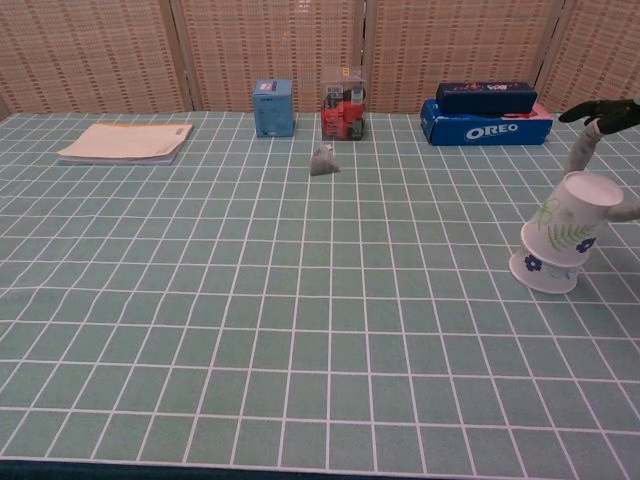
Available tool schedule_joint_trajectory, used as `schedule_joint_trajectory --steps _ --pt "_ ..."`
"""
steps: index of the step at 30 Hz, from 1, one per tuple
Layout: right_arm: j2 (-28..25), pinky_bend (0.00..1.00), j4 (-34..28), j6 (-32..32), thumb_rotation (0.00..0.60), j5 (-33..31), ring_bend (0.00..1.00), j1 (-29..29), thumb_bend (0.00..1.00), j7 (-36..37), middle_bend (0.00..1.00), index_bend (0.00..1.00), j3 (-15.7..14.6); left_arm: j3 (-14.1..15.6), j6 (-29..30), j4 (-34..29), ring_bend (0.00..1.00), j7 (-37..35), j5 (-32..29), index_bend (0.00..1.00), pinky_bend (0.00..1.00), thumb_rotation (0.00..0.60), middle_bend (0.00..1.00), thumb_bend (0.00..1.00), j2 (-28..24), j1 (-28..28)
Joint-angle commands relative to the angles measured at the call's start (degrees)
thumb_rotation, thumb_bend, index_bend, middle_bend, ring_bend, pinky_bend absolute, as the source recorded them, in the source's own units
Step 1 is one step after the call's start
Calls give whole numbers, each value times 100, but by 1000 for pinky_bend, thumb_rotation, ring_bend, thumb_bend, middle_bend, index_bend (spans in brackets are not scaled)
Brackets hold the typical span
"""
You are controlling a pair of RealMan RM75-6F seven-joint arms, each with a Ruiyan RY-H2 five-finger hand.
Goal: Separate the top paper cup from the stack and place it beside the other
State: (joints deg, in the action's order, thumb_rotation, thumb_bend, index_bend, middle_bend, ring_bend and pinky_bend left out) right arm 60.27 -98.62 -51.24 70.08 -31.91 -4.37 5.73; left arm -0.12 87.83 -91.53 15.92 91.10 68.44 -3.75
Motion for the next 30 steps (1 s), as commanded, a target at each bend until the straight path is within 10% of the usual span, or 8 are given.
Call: schedule_joint_trajectory --steps 1,17,30 --pt "-130 0 -138 -92 600 49 0 35 266 31 0 403 36 -3 -5 1 0 5 -5 0 0 600 0 495 4 -4" --pt "-1228 0 -945 -569 600 401 0 415 265 727 0 403 166 -38 -52 9 0 77 -98 0 0 600 0 495 38 -22" --pt "-1440 0 -318 -540 600 888 0 794 265 1524 0 404 -172 -82 -244 69 0 279 -264 0 0 600 0 495 164 -108"
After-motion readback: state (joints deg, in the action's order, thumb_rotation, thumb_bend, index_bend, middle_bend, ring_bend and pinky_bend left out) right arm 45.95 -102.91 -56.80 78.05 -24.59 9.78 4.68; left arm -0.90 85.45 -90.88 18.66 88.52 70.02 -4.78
